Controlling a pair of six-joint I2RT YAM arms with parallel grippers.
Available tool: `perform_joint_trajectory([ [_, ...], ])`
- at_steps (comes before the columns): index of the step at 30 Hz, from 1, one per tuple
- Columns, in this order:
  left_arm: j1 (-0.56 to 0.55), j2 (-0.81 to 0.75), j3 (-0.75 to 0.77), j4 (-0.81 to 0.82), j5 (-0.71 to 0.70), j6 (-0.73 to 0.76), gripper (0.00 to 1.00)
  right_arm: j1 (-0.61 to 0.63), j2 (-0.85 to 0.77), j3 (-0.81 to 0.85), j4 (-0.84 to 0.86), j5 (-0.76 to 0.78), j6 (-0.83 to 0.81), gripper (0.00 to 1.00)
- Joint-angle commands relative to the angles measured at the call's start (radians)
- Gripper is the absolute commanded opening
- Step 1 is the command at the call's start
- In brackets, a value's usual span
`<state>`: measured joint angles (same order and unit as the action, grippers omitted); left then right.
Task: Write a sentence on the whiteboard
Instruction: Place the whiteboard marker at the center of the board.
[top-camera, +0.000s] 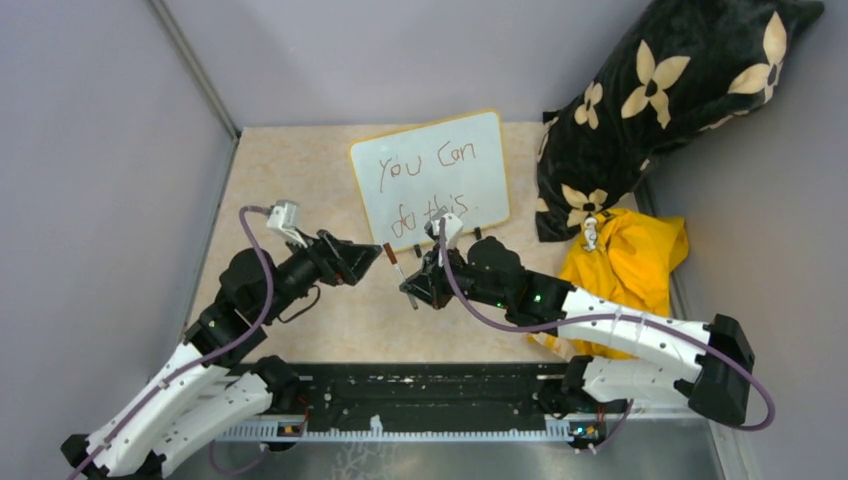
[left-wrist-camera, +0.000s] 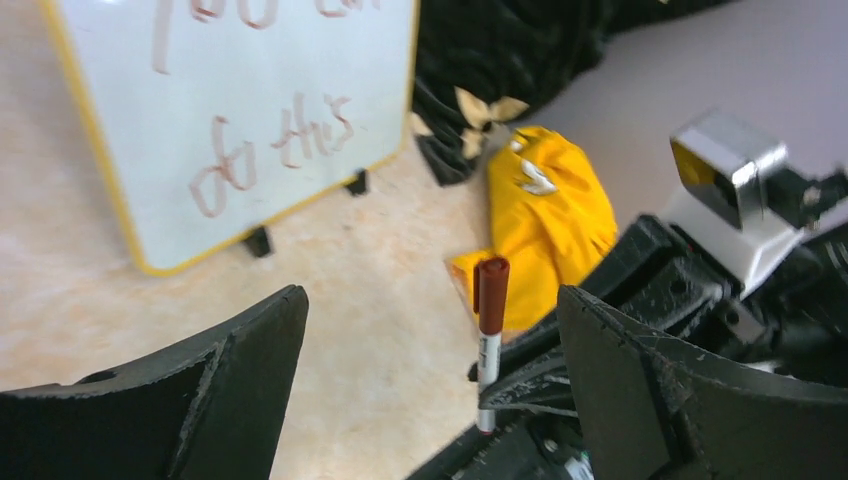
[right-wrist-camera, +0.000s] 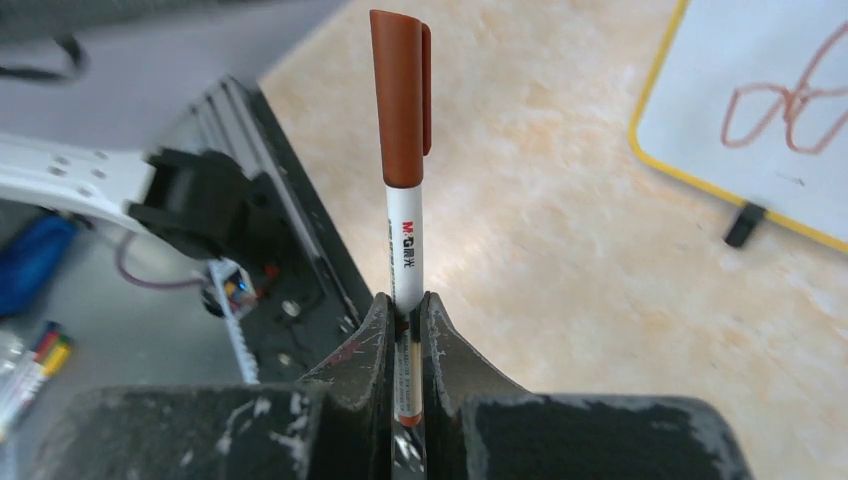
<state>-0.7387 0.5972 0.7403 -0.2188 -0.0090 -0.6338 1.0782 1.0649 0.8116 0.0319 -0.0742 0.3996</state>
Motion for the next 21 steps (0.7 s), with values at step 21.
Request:
perform_joint_trajectory([
  [21, 0.001, -0.126, -0.177, 0.046, -0.511, 0.293, 0.99, -0.065, 0.412, 0.008, -0.244, 0.130, -0.119, 0.00],
])
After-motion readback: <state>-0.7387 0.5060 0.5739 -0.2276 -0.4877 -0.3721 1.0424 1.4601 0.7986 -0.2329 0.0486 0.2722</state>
